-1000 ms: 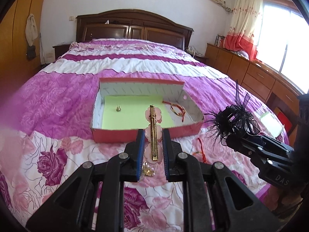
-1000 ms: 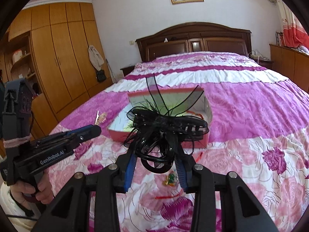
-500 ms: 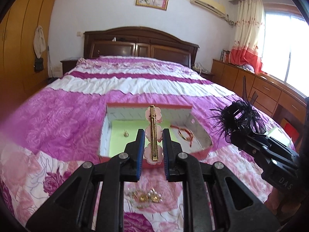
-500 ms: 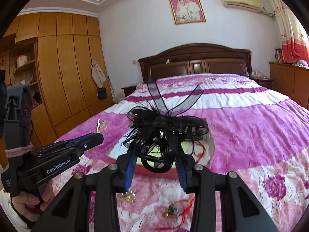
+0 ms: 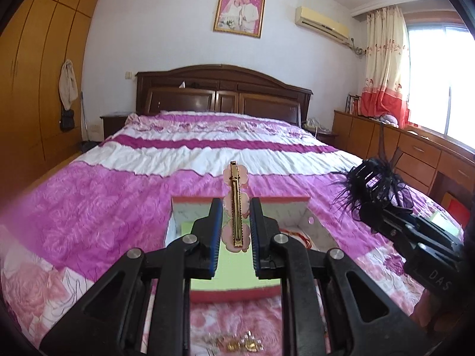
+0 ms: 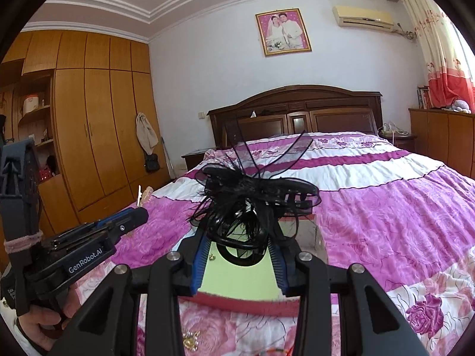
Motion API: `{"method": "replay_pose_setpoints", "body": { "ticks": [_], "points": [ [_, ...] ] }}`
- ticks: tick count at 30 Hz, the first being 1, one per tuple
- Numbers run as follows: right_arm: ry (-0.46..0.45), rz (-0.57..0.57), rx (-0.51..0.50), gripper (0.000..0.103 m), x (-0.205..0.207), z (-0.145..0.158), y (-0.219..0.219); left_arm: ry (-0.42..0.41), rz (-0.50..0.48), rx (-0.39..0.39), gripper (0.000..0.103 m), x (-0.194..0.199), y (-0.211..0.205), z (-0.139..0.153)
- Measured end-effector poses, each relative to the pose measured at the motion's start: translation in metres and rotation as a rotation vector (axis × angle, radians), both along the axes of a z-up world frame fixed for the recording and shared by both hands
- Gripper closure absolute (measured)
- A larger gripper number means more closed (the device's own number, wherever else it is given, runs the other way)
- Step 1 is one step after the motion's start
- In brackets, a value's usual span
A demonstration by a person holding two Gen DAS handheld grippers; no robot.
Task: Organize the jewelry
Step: 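Lower the gold clip with the left tool while the right tool lowers the feathered clip into the box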
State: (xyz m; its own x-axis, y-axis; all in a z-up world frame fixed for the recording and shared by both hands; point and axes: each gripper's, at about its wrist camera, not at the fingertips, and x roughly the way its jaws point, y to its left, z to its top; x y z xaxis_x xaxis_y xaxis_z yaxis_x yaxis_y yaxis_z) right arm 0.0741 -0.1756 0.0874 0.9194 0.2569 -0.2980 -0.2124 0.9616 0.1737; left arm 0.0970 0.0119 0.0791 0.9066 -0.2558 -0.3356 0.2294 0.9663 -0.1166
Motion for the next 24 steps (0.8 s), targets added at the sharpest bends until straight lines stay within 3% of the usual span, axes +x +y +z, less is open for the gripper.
{"method": "replay_pose_setpoints", "body": {
  "ticks": [16, 24],
  "points": [
    [0.009, -0.03, 0.031, 0.063, 0.04, -0.015, -0.002, 0.01, 0.06, 0.011, 0.093, 0.039, -0.002, -0.018],
    [0.092, -0.046, -0.014, 0.063, 0.067, -0.032, 0.002, 0.096, 0.06, 0.041, 0.093, 0.062, -0.007, -0.041]
  ]
}}
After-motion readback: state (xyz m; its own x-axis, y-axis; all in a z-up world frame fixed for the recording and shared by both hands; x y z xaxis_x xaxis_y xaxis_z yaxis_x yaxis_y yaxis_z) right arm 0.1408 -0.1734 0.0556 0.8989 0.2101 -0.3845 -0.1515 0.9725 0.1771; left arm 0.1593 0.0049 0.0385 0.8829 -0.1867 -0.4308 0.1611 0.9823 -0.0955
